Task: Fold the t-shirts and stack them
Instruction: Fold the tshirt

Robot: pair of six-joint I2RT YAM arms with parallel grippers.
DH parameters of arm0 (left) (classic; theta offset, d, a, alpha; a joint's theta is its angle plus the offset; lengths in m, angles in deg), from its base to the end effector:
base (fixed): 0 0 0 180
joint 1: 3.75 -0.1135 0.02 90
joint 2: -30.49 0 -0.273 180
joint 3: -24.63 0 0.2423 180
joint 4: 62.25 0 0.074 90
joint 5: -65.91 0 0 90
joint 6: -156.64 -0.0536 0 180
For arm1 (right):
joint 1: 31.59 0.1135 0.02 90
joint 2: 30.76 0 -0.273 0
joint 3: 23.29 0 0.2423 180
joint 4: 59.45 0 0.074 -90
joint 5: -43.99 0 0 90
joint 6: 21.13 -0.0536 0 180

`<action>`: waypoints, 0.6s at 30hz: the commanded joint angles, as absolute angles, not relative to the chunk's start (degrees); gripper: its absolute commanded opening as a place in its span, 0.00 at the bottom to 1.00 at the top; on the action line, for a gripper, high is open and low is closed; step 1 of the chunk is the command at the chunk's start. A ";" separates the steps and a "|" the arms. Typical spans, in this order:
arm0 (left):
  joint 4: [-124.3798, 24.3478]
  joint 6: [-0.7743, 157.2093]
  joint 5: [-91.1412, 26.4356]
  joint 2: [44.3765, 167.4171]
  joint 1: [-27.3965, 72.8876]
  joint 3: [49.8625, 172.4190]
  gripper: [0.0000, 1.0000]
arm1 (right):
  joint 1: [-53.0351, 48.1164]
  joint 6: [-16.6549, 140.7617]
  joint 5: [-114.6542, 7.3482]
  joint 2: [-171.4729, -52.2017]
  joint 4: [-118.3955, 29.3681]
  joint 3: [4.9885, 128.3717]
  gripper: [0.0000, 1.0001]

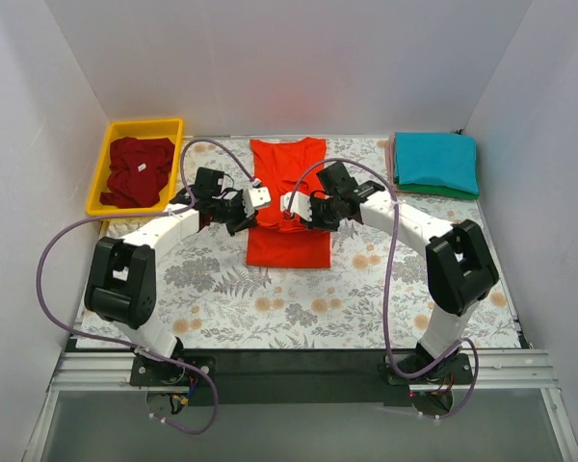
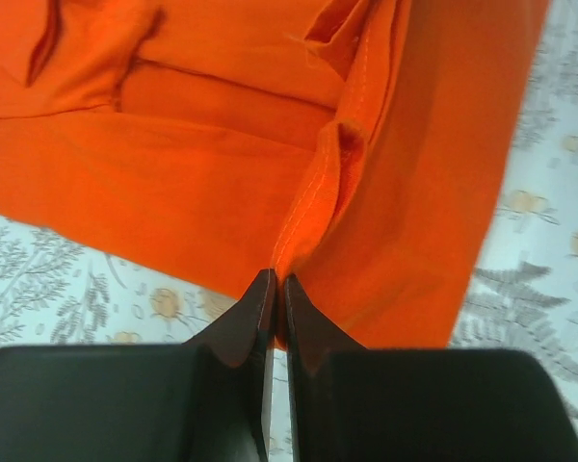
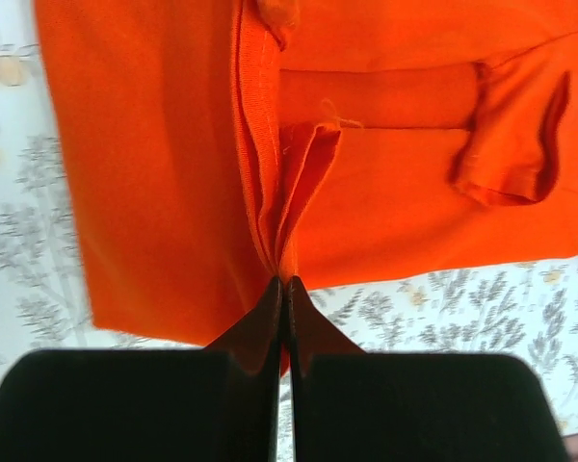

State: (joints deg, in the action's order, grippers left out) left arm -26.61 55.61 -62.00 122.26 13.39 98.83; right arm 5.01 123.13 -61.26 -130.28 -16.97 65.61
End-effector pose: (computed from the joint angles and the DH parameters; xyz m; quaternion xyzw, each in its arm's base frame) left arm 0.3048 -0.1285 0.2201 0.3178 0.8455 -0.3237 0.2816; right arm 0.2957 0.2372 0.2376 -0.6993 0.6299 0.0762 0.3293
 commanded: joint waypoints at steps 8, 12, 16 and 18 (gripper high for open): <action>-34.63 53.54 -61.97 134.37 10.66 112.26 0.00 | 0.41 129.95 -63.24 -141.93 -15.75 82.26 0.01; -37.36 54.07 -60.74 139.20 10.48 115.34 0.00 | -0.91 130.39 -63.50 -146.76 -15.93 87.53 0.01; -41.31 54.68 -58.55 142.72 10.40 116.32 0.01 | -1.44 130.39 -62.10 -151.50 -16.02 91.67 0.04; -44.48 56.44 -56.97 143.25 10.40 116.75 0.26 | -1.44 129.34 -60.26 -152.13 -16.10 92.38 0.26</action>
State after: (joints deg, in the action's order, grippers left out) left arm -39.03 54.98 -59.20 143.74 10.62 114.78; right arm -1.35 128.48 -61.96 -151.37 -16.29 89.22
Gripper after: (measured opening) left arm 0.189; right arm 0.173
